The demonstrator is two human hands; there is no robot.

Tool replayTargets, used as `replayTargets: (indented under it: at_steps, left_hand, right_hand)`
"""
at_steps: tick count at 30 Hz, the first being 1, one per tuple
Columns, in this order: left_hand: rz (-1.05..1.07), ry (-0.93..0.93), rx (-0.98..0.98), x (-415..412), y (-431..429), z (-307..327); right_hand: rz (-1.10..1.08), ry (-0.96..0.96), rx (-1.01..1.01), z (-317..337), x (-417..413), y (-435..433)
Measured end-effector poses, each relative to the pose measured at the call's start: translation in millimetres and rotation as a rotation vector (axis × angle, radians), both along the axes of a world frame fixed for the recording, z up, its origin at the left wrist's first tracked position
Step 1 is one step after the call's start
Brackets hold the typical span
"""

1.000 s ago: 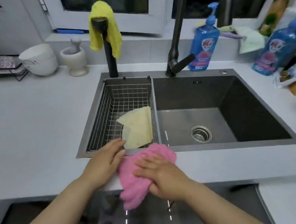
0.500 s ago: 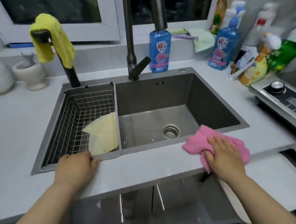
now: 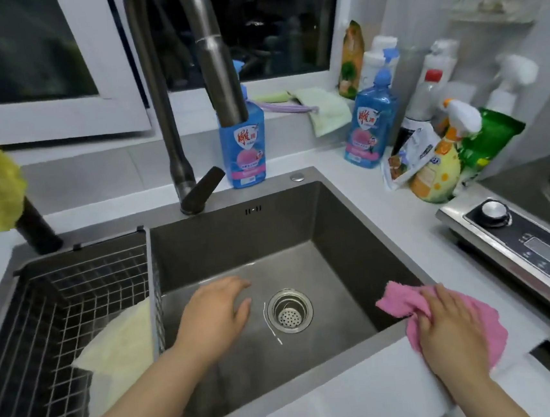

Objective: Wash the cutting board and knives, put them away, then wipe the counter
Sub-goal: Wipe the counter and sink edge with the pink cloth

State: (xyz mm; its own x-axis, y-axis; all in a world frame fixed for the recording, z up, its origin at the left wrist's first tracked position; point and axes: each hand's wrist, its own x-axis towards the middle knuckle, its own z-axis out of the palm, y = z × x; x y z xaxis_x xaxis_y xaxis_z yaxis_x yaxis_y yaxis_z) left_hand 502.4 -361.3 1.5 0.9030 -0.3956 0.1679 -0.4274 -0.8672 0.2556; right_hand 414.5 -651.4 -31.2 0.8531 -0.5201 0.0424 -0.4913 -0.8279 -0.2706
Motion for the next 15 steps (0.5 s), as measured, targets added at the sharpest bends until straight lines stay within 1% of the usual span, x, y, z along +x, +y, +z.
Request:
replayTargets:
  at_steps: [1, 3, 4, 6, 7, 8, 9, 11, 13, 15]
  left_hand:
    - [-0.012, 0.038, -0.059, 15.8, -10.5, 0.6]
    - [-0.015, 0.068, -0.113, 45.3, -31.0, 3.3]
    - [-0.009, 0.061, -0.133, 59.0, -40.4, 5.1]
    - [0.027, 0.064, -0.187, 84.6, -56.4, 12.1]
    - [0.041, 0.057, -0.203, 97.3, -63.3, 15.9]
    - [0.062, 0.052, -0.21, 109.1, -69.6, 20.3]
    - [0.098, 0.054, -0.215, 119.5, -75.1, 25.3]
    - [0.18, 0.06, -0.262, 140.8, -84.9, 35.7]
    - [0.226, 0.032, -0.331, 163.3, -95.9, 46.4]
    - [0.256, -0.021, -0.414, 185.2, -106.8, 53.9]
  right_hand:
    - [-0.066, -0.089, 0.068, 7.1, 1.7, -0.7]
    - [-0.233, -0.298, 0.25, 25.0, 12.0, -3.6]
    - [-0.251, -0.361, 0.297, 31.4, 17.4, -7.6]
    - [-0.215, -0.411, 0.252, 36.2, 31.7, -17.0]
    - [-0.165, -0.368, 0.185, 34.2, 40.7, -22.9]
    - [-0.086, -0.283, 0.102, 28.3, 51.0, -28.5]
    - [-0.009, -0.133, 0.036, 23.2, 61.0, -33.1]
    - [0.058, 0.156, -0.048, 12.1, 86.3, -43.4]
    - [0.072, 0.254, -0.024, 7.3, 113.6, -51.8]
    - [0.089, 0.268, 0.018, 10.8, 140.9, -52.9]
